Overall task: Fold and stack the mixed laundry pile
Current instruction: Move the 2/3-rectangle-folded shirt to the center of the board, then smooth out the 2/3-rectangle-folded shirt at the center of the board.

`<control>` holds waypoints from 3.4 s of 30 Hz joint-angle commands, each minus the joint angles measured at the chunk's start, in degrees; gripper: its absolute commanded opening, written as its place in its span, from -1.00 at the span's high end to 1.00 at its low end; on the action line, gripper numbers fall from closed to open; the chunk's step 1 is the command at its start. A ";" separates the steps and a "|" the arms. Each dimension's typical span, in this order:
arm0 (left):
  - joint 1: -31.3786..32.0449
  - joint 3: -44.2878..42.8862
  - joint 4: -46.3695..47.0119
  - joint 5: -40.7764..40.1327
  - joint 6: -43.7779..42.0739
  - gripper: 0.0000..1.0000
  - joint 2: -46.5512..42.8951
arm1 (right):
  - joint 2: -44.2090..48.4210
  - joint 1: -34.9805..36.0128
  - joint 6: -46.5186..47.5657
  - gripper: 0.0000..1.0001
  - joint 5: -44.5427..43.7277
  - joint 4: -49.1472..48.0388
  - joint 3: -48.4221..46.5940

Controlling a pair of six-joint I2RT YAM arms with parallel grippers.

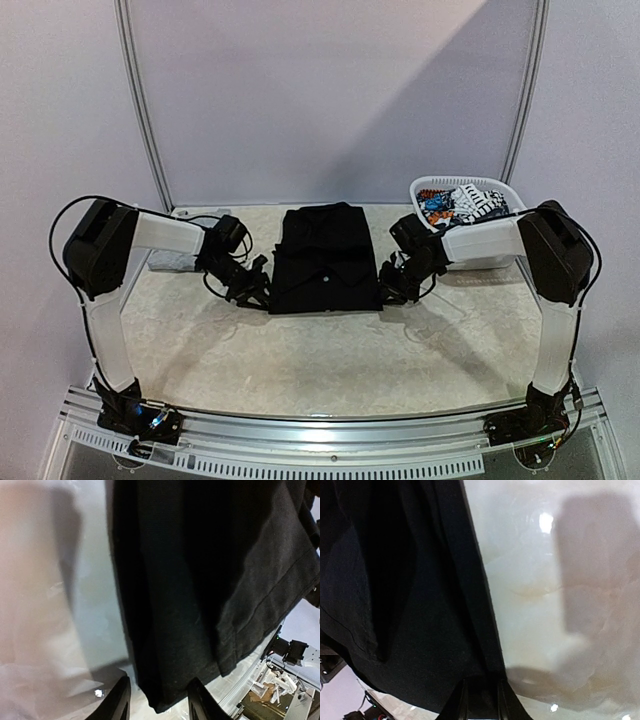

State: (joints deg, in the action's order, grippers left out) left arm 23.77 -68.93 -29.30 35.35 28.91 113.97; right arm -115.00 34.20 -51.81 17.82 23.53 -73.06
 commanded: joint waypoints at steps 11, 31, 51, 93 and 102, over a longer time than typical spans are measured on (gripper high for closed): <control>3.19 1.52 -0.15 -1.14 -0.39 1.00 0.27 | 2.31 2.87 -1.74 1.00 -0.43 3.41 4.77; 12.25 24.38 -7.80 -5.35 2.20 0.91 -22.55 | 14.04 21.25 -10.75 1.00 -10.76 20.35 14.96; 13.05 10.96 -20.57 -6.47 -3.95 -0.06 -28.50 | 21.10 25.60 -7.76 0.23 -14.57 31.95 0.74; 17.10 11.00 -12.66 -7.21 1.41 0.05 -25.43 | 13.19 17.70 -9.69 0.30 1.21 -3.96 16.37; 17.10 10.75 -13.73 -7.36 0.74 0.05 -25.91 | 12.07 17.62 -7.99 0.88 0.43 -0.55 11.41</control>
State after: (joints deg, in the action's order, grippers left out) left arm 39.99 -57.71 -41.56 28.77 31.00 89.58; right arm -101.71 52.31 -61.17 18.59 20.99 -58.15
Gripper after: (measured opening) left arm 0.474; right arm 0.113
